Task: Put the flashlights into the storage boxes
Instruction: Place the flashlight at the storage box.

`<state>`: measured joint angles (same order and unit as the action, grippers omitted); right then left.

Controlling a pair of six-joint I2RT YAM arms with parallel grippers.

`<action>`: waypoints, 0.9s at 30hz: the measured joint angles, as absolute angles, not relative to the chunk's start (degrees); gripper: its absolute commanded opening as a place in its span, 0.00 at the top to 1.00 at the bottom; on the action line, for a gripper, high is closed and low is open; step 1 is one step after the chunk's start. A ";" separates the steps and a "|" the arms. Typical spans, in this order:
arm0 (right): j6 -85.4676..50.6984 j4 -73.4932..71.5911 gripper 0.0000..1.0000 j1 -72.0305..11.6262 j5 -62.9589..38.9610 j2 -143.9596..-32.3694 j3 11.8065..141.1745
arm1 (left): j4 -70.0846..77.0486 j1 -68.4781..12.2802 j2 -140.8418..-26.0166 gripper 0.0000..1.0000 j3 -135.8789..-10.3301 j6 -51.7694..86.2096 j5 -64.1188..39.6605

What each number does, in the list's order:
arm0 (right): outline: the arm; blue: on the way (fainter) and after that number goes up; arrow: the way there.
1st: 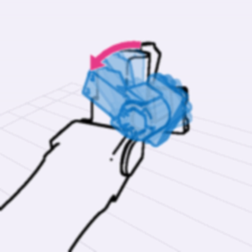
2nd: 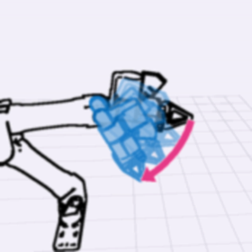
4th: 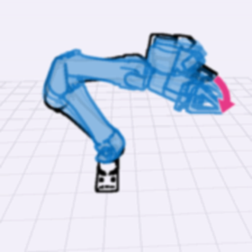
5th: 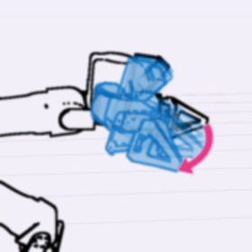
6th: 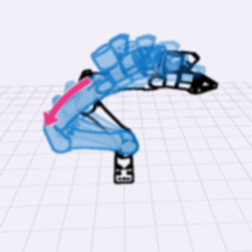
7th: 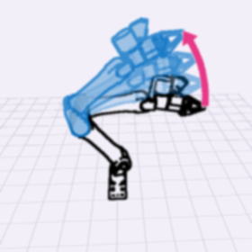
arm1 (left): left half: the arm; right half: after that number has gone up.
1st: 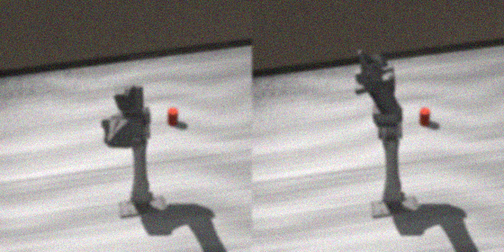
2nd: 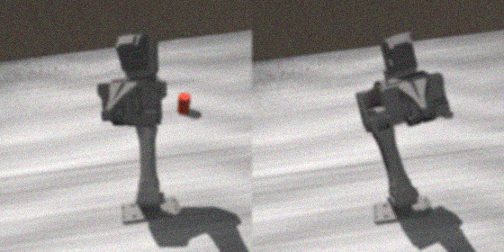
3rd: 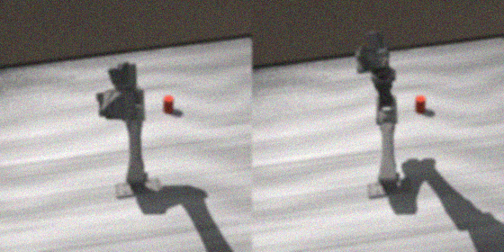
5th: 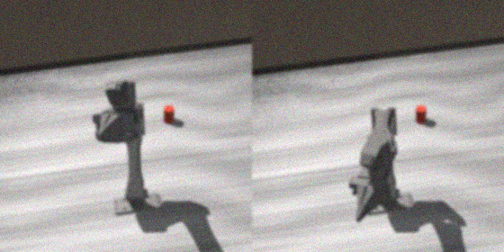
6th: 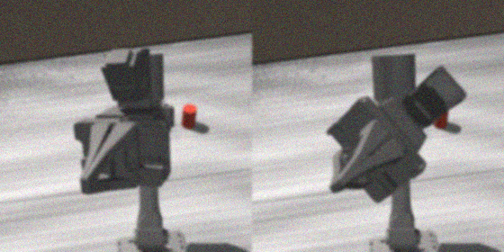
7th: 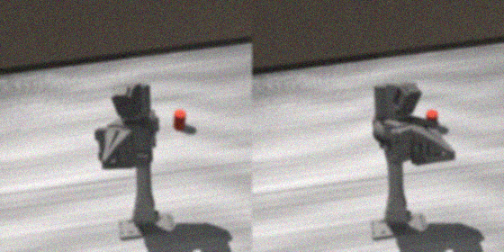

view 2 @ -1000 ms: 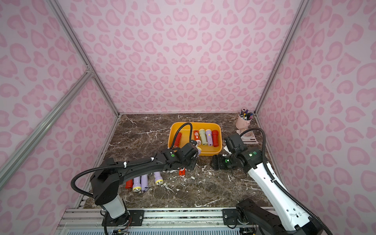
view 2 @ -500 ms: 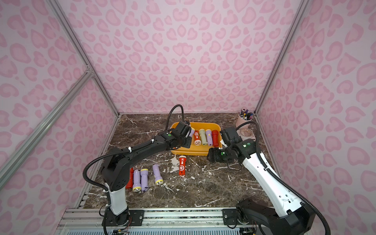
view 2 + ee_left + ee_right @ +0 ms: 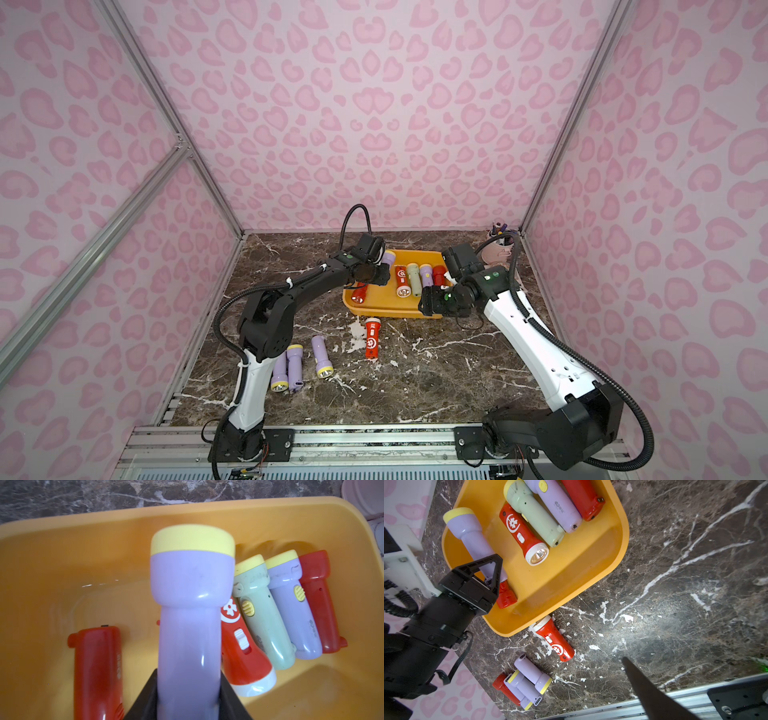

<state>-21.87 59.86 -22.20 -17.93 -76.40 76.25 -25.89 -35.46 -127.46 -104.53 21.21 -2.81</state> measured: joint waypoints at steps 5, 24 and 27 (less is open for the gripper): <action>-21.89 59.86 0.26 -21.02 -17.61 -78.72 77.65 | -25.78 -35.35 -129.67 0.69 -105.58 22.46 -5.61; -20.36 63.05 0.26 -19.00 -18.37 -81.14 80.49 | -25.26 -35.03 -132.60 0.41 -105.62 25.12 -8.82; -20.34 63.66 0.26 -19.00 -18.48 -80.12 80.42 | -25.12 -35.05 -132.60 0.35 -105.71 25.43 -9.37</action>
<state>-20.34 63.66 -19.00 -18.48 -80.12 80.42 -25.12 -35.05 -132.60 -105.71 25.43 -9.37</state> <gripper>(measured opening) 0.739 0.624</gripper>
